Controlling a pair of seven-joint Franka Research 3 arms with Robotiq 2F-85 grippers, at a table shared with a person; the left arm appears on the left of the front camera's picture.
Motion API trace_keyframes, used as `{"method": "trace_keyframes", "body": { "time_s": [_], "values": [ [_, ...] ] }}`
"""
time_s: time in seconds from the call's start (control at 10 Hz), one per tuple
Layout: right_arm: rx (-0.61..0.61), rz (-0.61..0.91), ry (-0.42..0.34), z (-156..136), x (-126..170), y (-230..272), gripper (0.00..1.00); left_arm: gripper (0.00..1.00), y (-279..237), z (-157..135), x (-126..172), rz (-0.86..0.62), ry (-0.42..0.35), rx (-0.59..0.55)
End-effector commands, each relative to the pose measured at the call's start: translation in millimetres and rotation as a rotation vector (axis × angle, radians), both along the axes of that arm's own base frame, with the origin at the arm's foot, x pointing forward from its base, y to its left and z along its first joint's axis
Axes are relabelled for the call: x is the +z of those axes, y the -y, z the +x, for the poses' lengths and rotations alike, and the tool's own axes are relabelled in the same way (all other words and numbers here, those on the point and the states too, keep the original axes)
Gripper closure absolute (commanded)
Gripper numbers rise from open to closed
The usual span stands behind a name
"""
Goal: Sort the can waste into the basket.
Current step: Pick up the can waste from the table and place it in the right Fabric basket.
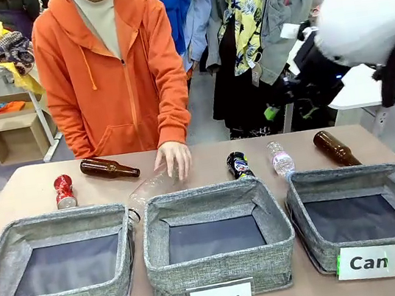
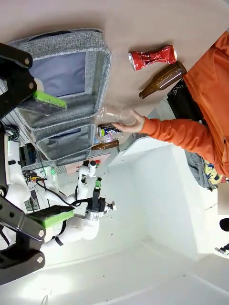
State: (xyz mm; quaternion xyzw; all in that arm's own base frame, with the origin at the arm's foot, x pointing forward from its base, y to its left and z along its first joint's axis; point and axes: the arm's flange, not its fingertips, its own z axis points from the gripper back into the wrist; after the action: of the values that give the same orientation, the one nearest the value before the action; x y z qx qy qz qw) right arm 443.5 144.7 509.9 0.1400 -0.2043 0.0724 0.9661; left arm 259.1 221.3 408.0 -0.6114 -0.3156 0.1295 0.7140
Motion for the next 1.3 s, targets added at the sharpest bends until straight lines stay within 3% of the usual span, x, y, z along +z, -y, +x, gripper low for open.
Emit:
{"method": "trace_keyframes", "body": {
  "time_s": [0.0, 0.2, 0.3, 0.5, 0.8, 1.2],
  "values": [
    [-0.045, -0.074, -0.066, 50.0, -14.1, -33.5, 0.00, 0.00, -0.8, -0.9, 0.3, 0.001, 0.026, -0.004],
    [-0.014, -0.121, -0.133, 78.7, -36.9, -58.4, 0.00, 0.00, -0.8, -0.9, 0.3, 0.001, 0.026, -0.004],
    [0.008, -0.097, -0.161, 79.0, -38.6, -54.4, 0.00, 0.00, -0.8, -0.9, 0.3, 0.001, 0.026, -0.004],
    [-0.089, -0.014, -0.190, 70.7, -34.5, -1.2, 0.00, 0.00, -0.8, -0.9, 0.3, 0.001, 0.026, -0.004],
    [-0.227, 0.125, -0.212, 60.1, -51.6, 52.8, 0.00, 0.00, -0.8, -0.9, 0.3, 0.001, 0.026, -0.004],
    [-0.309, 0.196, -0.226, 52.5, -61.9, 81.7, 0.00, 0.00, -0.8, -0.9, 0.3, 0.001, 0.026, -0.004]
  ]
}}
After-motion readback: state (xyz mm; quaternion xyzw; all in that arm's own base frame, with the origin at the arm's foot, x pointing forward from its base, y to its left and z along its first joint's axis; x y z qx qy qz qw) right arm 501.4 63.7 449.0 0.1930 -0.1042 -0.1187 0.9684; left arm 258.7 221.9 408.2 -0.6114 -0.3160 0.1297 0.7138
